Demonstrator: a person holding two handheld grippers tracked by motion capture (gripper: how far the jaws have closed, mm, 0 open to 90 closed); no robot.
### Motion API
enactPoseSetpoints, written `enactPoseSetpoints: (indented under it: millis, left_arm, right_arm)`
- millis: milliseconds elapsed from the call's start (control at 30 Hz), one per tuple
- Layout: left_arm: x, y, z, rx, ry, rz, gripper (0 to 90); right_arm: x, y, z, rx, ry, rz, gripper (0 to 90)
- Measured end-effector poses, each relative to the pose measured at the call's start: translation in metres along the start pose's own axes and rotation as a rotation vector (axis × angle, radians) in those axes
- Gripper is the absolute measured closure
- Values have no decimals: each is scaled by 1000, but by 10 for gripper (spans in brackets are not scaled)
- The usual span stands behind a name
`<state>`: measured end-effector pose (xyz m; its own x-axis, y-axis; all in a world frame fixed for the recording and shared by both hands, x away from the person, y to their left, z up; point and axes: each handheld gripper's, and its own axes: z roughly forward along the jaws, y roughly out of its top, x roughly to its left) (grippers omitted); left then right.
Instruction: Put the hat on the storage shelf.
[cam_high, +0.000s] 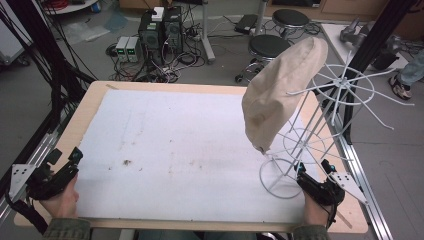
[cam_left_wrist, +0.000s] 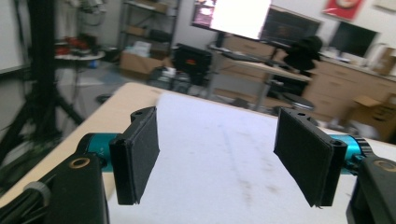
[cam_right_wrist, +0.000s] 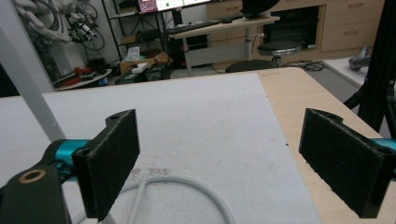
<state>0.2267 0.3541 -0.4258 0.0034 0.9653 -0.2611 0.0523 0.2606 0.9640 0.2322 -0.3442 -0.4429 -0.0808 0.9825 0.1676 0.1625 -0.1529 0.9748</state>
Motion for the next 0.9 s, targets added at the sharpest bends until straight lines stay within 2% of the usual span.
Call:
enactPoseSetpoints:
  millis: [133,900]
  left_arm:
    - [3,0,-2,-4,32,-10,307]
    - [3,-3,-4,18,15,-24,317]
  right_arm:
    - [0,0,0,9,1,-6,113]
    - [-1,-1,1,21,10,7,113]
